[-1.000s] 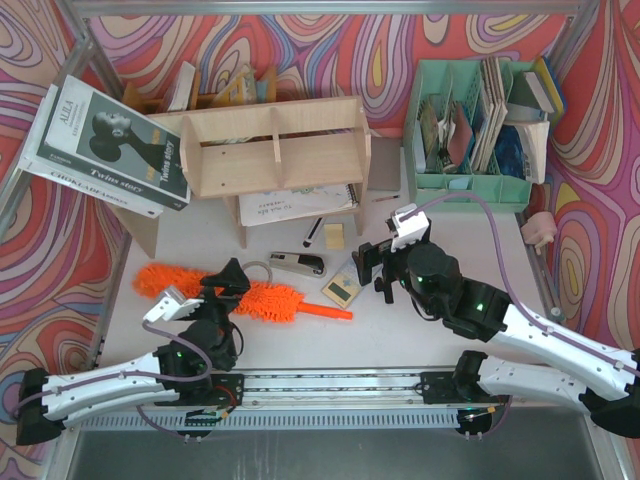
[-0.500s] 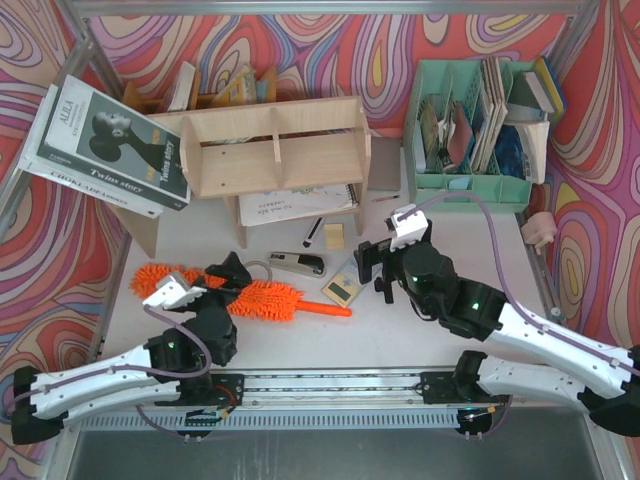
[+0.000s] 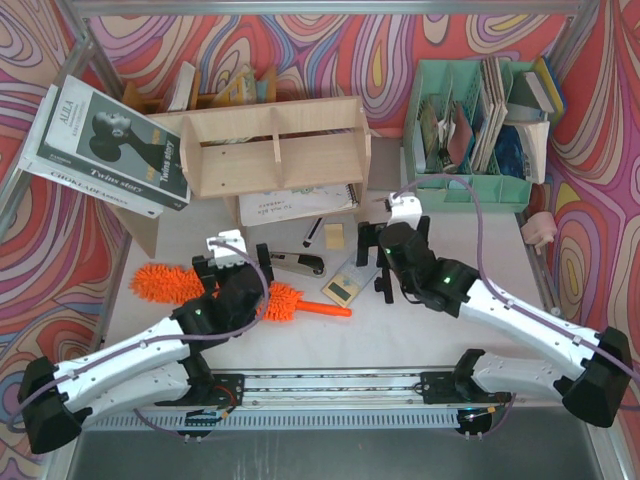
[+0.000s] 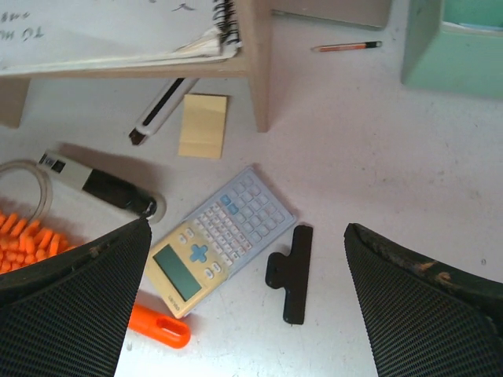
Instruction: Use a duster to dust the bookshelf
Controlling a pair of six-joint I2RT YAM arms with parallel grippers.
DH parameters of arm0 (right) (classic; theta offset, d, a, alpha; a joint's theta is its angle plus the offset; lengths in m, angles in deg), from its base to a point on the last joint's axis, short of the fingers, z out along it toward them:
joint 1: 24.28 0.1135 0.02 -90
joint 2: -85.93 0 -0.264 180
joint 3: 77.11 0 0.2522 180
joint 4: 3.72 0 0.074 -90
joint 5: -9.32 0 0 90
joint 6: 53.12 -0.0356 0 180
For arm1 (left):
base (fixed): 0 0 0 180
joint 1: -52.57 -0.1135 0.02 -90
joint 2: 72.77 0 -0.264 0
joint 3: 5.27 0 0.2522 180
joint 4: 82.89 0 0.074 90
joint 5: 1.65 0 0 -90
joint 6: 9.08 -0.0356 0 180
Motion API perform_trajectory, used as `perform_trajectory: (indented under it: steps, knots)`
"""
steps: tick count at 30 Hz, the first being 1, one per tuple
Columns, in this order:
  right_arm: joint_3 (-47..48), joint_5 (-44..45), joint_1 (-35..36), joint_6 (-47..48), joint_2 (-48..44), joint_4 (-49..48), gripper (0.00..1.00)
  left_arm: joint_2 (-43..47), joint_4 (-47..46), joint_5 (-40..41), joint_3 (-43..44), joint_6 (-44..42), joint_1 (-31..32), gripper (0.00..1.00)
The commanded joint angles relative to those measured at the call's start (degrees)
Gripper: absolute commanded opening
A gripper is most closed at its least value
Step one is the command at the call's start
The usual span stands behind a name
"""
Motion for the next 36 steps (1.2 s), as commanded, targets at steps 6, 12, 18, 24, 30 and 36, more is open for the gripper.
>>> perform_trajectory:
  steps: [6, 12, 18, 24, 30, 36]
  knots:
    - [-2.26, -3.06, -9.92, -7.23, -2.60, 1.70, 0.99, -1.68, 7.06, -6.47, 3.64, -3.93, -9.12, 0.98]
    - [-5.02, -5.74, -17.13, -6.04, -3.50, -1.20, 0.99, 2.83, 2.62, -10.26, -4.33, -5.60, -18.88, 0.99]
    - [-7.07, -7.34, -24.28, -1.95, -2.08, -5.50, 0.99, 4.41, -11.01, -9.33, -10.63, -14.47, -25.92, 0.98]
    - [-8.76, -8.84, -31.11, -0.49, 1.69, -10.05, 0.99, -2.76, -26.16, -12.85, -13.98, -22.56, -32.93, 0.99]
    - [-11.36, -6.32, -34.68, 0.54, 5.57, -16.56, 0.99, -15.03, -40.35, -20.77, -15.67, -28.32, -38.66, 0.98]
    - [-15.75, -3.13, -36.56, 5.36, 8.38, -26.14, 0.99, -22.75, -52.69, -28.06, -17.00, -31.25, -43.27, 0.98]
